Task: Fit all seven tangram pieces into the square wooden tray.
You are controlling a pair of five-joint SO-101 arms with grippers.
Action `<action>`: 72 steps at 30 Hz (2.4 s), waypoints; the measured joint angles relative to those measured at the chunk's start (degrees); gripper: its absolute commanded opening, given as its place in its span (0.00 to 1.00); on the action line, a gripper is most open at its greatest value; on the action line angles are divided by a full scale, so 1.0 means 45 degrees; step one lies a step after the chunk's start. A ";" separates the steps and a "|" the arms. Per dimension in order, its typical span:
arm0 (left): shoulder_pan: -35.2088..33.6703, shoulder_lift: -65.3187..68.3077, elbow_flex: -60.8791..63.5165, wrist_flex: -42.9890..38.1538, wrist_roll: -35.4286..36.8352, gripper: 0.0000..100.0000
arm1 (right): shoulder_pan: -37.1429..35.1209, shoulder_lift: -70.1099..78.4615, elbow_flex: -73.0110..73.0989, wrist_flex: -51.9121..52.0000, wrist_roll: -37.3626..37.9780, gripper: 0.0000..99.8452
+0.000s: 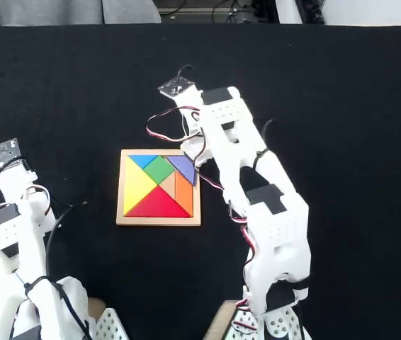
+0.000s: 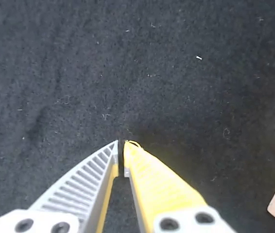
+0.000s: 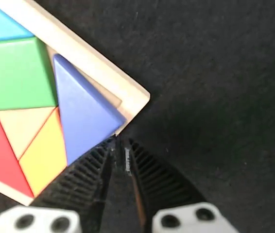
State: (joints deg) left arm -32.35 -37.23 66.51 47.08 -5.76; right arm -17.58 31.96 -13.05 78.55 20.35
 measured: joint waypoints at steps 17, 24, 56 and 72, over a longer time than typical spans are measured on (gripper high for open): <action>0.0000 0.0000 0.0000 0.0000 0.0000 0.03 | -0.0684 0.0488 -0.0703 0.0625 0.0020 0.01; 0.0000 0.0000 0.0000 -0.0078 0.0000 0.03 | -0.0234 -0.0332 -0.0821 0.1309 -0.0234 0.01; 0.4454 -0.4767 -0.5587 -0.1973 0.0000 0.03 | 0.4317 -1.5199 0.5392 -0.1407 -0.1856 0.01; 0.4474 -1.4808 -0.3458 -0.1289 0.0000 0.03 | 0.4317 -2.5299 0.9065 -0.2247 -0.1895 0.01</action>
State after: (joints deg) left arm -12.22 -103.87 50.95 41.27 -5.76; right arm 1.85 -81.89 27.74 68.44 11.82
